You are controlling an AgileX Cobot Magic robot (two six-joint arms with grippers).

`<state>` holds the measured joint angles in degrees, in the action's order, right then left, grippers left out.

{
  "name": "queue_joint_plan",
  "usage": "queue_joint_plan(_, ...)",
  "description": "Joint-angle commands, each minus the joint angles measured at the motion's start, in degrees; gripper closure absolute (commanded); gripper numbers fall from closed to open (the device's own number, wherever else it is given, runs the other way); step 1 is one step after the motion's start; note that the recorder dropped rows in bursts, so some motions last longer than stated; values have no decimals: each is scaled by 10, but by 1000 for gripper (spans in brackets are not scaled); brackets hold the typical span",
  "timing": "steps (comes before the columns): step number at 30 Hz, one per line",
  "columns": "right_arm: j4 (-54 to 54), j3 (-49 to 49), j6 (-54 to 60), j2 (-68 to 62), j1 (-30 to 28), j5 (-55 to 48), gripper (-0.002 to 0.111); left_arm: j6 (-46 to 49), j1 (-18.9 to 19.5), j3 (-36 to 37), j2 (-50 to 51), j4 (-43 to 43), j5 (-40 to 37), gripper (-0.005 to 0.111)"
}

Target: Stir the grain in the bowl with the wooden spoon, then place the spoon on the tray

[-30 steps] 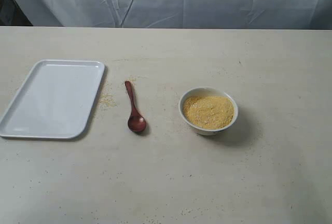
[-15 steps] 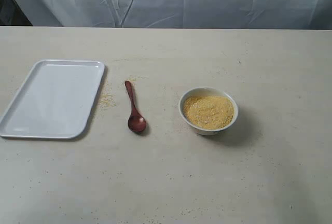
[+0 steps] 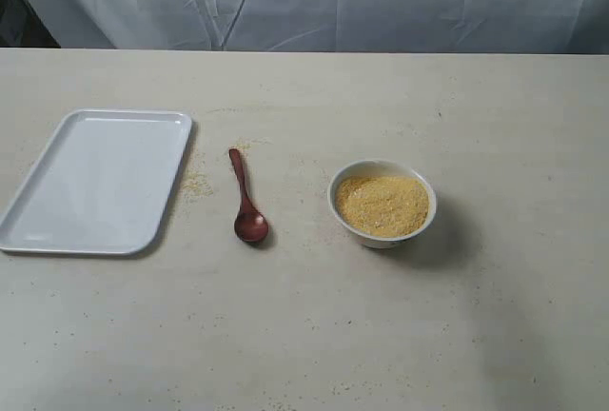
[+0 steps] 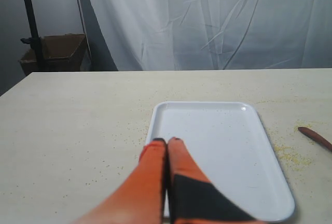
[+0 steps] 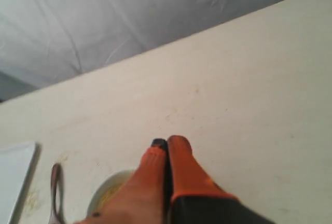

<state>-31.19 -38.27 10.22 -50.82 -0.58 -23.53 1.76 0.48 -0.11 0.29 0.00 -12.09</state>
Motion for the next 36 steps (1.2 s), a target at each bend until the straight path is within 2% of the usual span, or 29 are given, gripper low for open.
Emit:
queue_joint_plan(1,-38,-114,80,-139,87,-59,109,-1,0,1,-3,-3,5,107)
queue_joint_plan(8,1,-307,77,-358,254,-92,109,-1,0,1,-3,-3,5,107)
queue_joint_plan(11,65,-395,27,-457,312,-132,109,-1,0,1,-3,-3,5,107)
queue_joint_plan(16,241,-555,-108,-630,384,-245,109,-1,0,1,-3,-3,5,107)
queue_joint_plan(19,295,-648,-154,-715,407,-301,109,-1,0,1,-3,-3,5,107)
queue_joint_plan(23,317,-731,-213,-803,425,-314,109,-1,0,1,-3,-3,5,107)
queue_joint_plan(29,357,-776,-261,-865,435,-303,109,-1,0,1,-3,0,6,107)
queue_joint_plan(31,373,-776,-280,-871,436,-295,103,-1,0,1,-3,0,6,107)
queue_joint_plan(36,376,-776,-283,-879,436,-272,74,-1,0,1,-3,0,6,107)
